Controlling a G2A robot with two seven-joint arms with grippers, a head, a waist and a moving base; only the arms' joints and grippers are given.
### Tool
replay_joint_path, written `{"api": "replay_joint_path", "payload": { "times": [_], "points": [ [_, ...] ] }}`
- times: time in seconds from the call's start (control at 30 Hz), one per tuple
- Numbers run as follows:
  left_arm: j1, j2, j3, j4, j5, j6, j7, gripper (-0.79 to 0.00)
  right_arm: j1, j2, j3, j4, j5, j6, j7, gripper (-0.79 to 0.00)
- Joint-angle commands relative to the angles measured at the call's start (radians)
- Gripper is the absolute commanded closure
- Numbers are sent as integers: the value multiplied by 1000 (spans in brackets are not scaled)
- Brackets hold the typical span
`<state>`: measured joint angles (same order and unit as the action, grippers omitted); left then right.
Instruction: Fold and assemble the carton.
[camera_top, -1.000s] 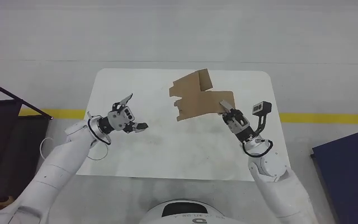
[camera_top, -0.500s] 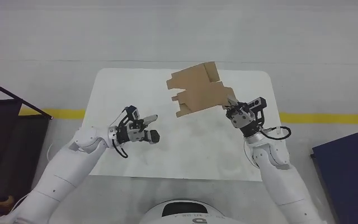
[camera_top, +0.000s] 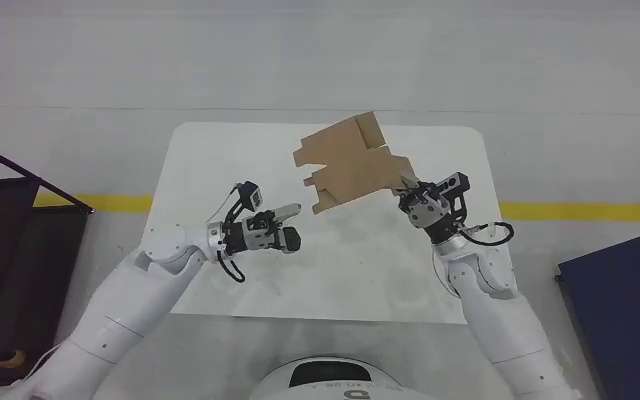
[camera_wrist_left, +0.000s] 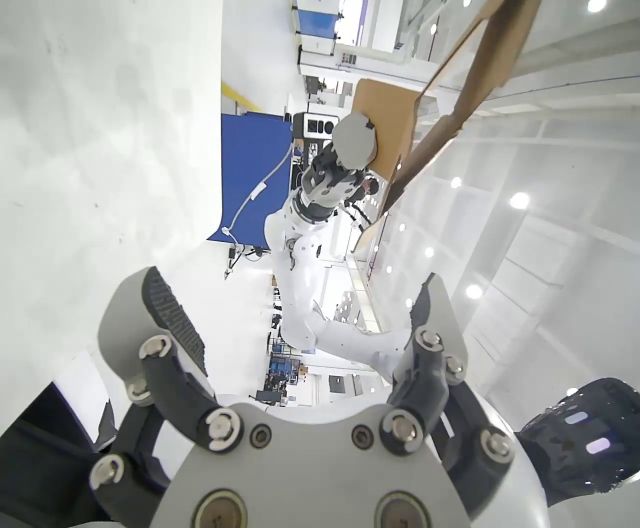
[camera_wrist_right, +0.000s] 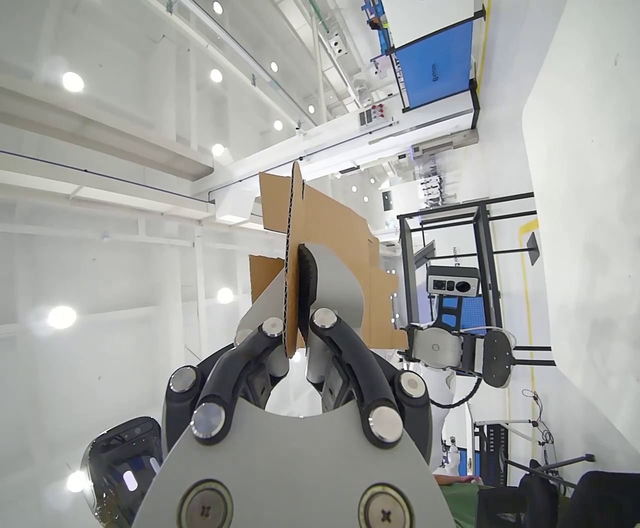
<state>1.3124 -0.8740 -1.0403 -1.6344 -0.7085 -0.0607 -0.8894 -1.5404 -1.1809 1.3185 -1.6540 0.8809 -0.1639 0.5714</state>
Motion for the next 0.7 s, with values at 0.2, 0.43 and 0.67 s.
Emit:
{"api": "replay_joint_path", "payload": {
  "times": [0.2,0.43,0.67],
  "points": [
    [-30,-19,33,-3,33,33,47,-653,1,-3,-1,-2,-14,5,-2,0],
    [-46,-33,46,3,61,49,89,-422,-4,-5,4,-8,-15,9,14,0],
    [-47,-44,45,-5,61,16,98,-403,-8,-7,6,-14,-22,13,23,0]
  ]
}}
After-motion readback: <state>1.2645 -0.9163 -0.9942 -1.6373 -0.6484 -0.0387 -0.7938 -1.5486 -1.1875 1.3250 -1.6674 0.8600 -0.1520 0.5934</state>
